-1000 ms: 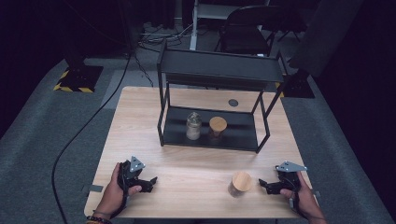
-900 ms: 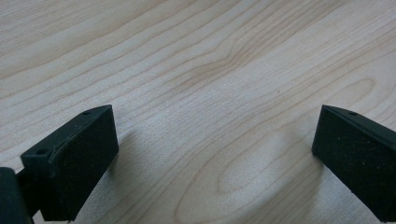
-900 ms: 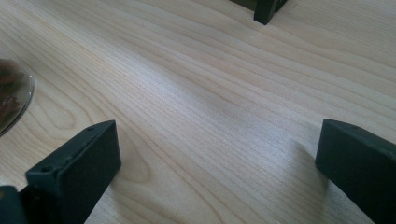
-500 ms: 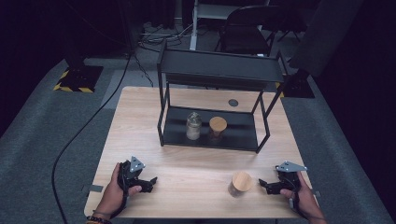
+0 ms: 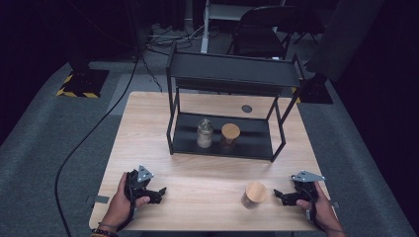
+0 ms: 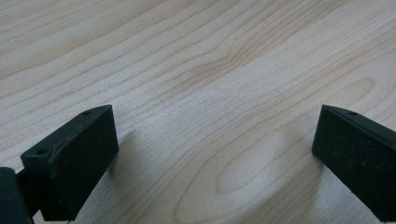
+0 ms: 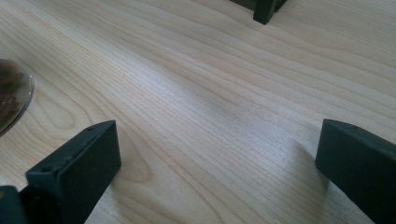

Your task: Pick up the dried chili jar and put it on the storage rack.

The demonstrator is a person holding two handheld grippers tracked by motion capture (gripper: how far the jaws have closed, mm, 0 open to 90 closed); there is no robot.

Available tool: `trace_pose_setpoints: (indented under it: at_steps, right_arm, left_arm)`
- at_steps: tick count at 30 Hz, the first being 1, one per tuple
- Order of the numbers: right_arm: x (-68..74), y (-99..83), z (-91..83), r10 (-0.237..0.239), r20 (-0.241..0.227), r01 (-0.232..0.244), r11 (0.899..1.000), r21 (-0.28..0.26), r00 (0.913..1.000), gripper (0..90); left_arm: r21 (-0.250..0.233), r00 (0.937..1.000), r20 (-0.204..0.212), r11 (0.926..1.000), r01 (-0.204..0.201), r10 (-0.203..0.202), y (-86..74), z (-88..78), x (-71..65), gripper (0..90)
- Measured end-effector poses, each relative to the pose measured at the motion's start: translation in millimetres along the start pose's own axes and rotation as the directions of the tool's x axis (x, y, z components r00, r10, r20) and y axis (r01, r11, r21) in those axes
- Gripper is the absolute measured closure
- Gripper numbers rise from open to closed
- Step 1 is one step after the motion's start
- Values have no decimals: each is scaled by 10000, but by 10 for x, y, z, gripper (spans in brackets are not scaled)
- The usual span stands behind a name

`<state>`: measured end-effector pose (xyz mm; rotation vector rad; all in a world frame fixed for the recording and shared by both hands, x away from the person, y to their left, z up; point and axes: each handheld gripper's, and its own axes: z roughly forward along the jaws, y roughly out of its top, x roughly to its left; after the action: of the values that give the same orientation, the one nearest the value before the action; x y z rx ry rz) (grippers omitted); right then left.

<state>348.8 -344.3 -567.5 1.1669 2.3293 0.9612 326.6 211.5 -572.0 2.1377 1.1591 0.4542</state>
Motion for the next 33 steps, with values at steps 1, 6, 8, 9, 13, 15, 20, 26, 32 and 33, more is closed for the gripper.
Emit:
trace_pose_setpoints:
  at_steps: [1,6,8,9,13,15,20,26,32,33]
  right_arm:
    - [0,0,0,-3,1,3,10000,-1,10000,0]
    - [-4,0,-7,-40,-54,40,10000,48,10000,2]
    - [-1,7,-19,-67,-78,68,9999,137,9999,11]
    - [2,12,-27,-86,-100,88,9999,128,9999,12]
    - [17,52,-91,-278,-13,278,9996,-55,9996,13]
    - [28,74,-131,-373,33,373,9992,-153,9993,13]
    - [101,128,-224,-887,-90,884,9956,-317,9960,13]
    - [197,178,-288,-1439,-361,1424,9890,-412,9889,12]
    - [270,207,-312,-1852,-602,1825,9821,-471,9809,13]
    - [281,210,-313,-1896,-643,1867,9812,-482,9798,12]
  left_arm:
    - [2,10000,-4,10000,0,0,0,0,0,0]
    - [4,10000,2,10000,1,-1,0,0,0,0]
    - [3,10000,2,10000,1,-1,0,0,0,0]
    - [4,10000,0,10000,0,0,0,0,0,0]
    - [4,10000,2,10000,3,-3,0,0,0,0]
    - [3,10000,1,10000,0,0,0,0,0,0]
    - [2,10000,4,10000,3,-4,0,0,0,0]
    - [4,10000,4,10000,3,-3,0,0,0,0]
    - [6,10000,7,10000,-2,2,1,0,0,0]
    - [-6,10000,10,10000,-15,15,2,1,1,0]
